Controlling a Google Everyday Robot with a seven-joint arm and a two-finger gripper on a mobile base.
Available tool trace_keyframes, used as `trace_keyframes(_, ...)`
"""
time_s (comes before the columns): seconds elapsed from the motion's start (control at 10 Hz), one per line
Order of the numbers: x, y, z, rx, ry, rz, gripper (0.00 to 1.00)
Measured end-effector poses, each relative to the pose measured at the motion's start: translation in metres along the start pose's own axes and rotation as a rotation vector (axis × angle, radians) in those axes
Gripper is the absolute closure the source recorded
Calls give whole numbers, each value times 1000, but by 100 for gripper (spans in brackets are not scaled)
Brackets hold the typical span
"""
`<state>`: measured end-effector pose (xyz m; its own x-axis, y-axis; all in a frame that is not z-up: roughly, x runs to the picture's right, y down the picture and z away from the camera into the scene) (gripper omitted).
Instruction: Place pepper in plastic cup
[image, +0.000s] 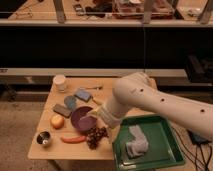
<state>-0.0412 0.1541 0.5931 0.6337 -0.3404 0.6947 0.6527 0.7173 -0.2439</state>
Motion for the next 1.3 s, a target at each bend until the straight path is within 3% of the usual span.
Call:
trace_keyframes(0.3,-45,-42,31,-29,48,-69,20)
trace_keyframes(0.5,-53,-60,56,-65,85,-78,20)
trace_keyframes(0.6,-47,-65,74,-91,98,-74,20)
trace_keyframes(0.9,-38,-67,99,-147,43,-87,20)
trace_keyframes(1.3,-37,-66,99,-148,42,-84,20)
